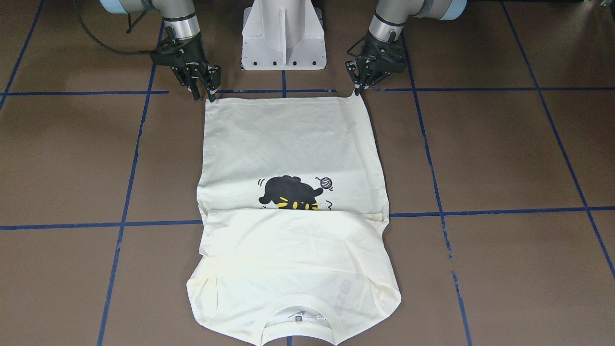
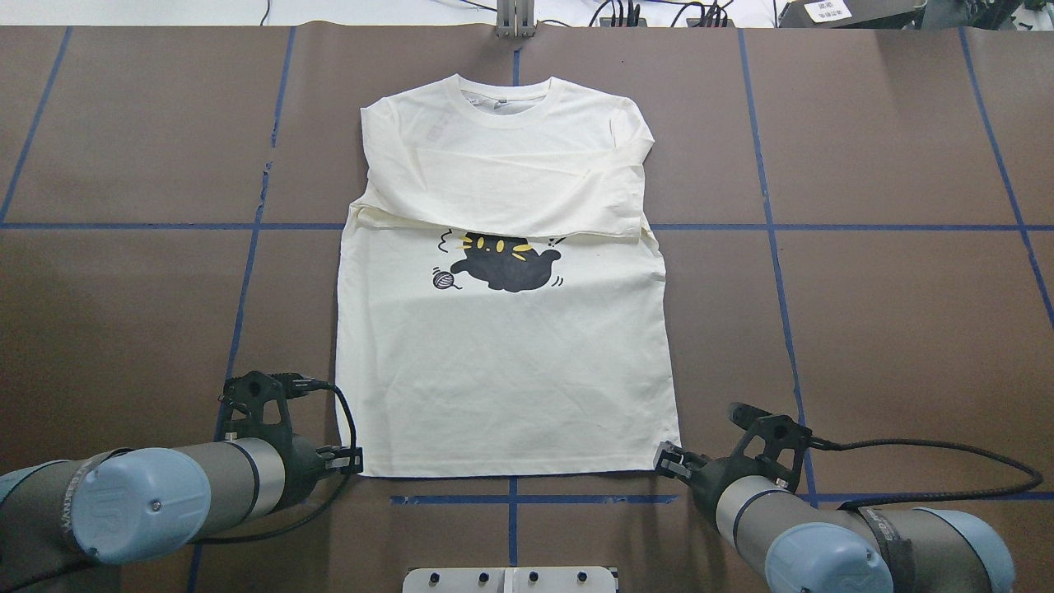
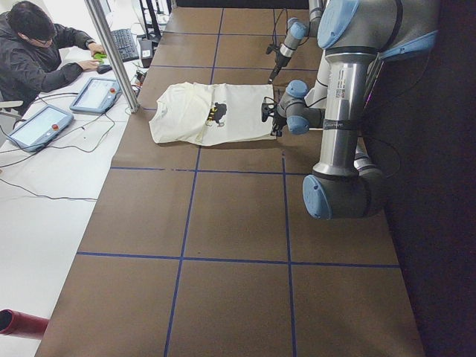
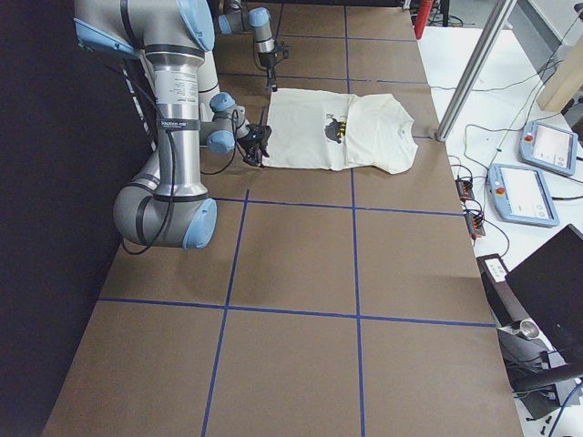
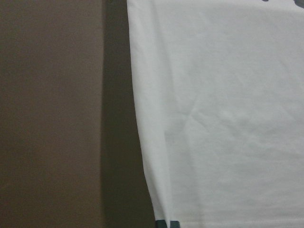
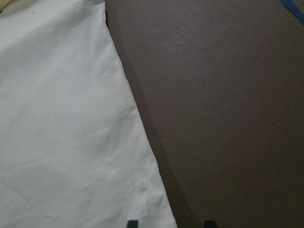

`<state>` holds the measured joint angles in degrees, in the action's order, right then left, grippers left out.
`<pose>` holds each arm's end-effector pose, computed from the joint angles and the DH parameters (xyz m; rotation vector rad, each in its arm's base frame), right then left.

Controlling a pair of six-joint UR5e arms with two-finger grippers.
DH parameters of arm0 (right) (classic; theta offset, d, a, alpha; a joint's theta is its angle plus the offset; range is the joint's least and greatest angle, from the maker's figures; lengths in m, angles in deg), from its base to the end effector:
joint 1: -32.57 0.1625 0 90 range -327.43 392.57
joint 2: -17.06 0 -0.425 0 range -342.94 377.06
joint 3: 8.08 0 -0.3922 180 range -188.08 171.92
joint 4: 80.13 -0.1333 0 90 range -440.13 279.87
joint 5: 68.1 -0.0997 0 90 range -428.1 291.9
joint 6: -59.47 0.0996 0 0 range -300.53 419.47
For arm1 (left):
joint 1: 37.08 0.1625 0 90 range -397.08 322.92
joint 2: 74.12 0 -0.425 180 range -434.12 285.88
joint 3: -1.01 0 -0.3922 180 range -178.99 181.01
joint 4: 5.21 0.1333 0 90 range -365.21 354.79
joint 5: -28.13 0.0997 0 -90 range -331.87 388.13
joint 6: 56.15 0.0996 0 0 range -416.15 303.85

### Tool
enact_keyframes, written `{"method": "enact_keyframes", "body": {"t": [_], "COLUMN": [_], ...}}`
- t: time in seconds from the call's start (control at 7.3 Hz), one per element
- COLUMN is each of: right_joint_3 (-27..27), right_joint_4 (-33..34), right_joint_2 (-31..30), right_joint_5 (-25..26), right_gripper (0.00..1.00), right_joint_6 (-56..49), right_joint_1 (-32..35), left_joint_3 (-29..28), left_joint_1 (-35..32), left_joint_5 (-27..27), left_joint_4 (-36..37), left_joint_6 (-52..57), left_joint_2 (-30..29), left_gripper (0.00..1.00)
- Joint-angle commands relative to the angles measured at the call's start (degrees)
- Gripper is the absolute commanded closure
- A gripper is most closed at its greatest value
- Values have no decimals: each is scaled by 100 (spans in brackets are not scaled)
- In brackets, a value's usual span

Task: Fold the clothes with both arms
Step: 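Grasp the hem corners with both grippers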

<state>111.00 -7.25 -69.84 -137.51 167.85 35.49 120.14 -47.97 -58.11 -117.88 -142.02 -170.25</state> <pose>-0.4814 -0.1931 0.3632 0.2216 -0.8977 0.4997 0.4673 -0.2323 0.3269 0.1917 0.9951 -0.1409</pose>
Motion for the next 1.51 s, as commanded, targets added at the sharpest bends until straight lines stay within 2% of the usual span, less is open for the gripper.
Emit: {"method": "enact_keyframes", "body": {"t": [0.0,0.82,1.1,1.23,1.37], "right_joint_3": [-51,-200,-209,-209,-209], "right_joint_4": [-3,-3,-3,-3,-3], "right_joint_2": [6,50,50,68,94], "right_joint_5": [101,331,331,339,339], "right_gripper": [47,49,56,76,100], "right_joint_6": [7,7,7,34,43], "right_joint_1": [-62,-168,-186,-195,-186], "left_joint_3": [5,5,5,5,5], "left_joint_1": [0,0,-9,0,-9], "left_joint_5": [-7,2,2,2,2], "left_joint_4": [-1,-10,-10,-10,-10], "left_joint_6": [0,-9,-9,-9,-9], "left_joint_2": [7,16,25,25,25], "left_gripper": [100,100,100,100,100]}}
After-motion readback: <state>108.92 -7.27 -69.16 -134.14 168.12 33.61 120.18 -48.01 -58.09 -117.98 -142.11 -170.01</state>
